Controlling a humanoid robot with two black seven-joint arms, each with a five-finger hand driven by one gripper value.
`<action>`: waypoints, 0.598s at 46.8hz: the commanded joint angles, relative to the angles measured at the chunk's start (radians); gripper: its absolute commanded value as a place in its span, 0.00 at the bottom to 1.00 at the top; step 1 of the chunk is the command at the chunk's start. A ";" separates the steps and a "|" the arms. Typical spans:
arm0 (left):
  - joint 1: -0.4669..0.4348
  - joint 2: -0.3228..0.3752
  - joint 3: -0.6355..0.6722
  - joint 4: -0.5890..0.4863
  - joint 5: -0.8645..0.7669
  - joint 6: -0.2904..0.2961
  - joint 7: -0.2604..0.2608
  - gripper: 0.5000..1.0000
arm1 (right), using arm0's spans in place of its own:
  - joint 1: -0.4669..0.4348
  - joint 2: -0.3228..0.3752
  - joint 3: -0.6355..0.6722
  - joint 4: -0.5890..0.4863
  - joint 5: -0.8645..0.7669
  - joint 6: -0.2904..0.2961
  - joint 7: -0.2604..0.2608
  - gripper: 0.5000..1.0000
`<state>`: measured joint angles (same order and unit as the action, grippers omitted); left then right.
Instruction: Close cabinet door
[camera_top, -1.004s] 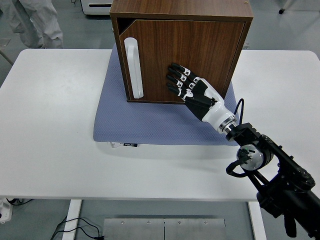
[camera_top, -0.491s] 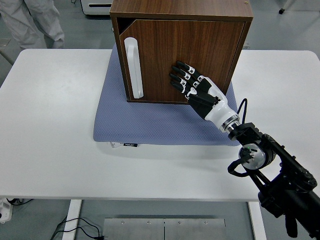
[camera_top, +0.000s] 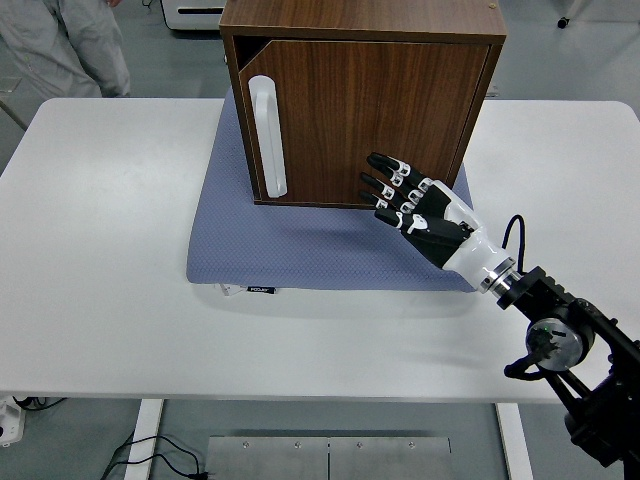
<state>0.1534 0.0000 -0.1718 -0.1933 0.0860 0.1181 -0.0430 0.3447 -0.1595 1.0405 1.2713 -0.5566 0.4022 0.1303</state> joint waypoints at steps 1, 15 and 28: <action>0.000 0.000 0.000 0.000 -0.002 0.000 0.000 1.00 | -0.013 -0.023 0.012 0.014 0.000 0.012 0.000 1.00; 0.000 0.000 0.000 0.000 -0.002 0.000 0.000 1.00 | -0.111 -0.107 0.087 0.025 0.001 0.090 0.000 1.00; 0.000 0.000 0.000 0.000 0.000 0.000 0.000 1.00 | -0.202 -0.149 0.184 0.037 0.001 0.122 0.000 1.00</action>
<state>0.1534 0.0000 -0.1718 -0.1933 0.0853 0.1181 -0.0430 0.1596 -0.3033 1.2034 1.3085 -0.5552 0.5226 0.1306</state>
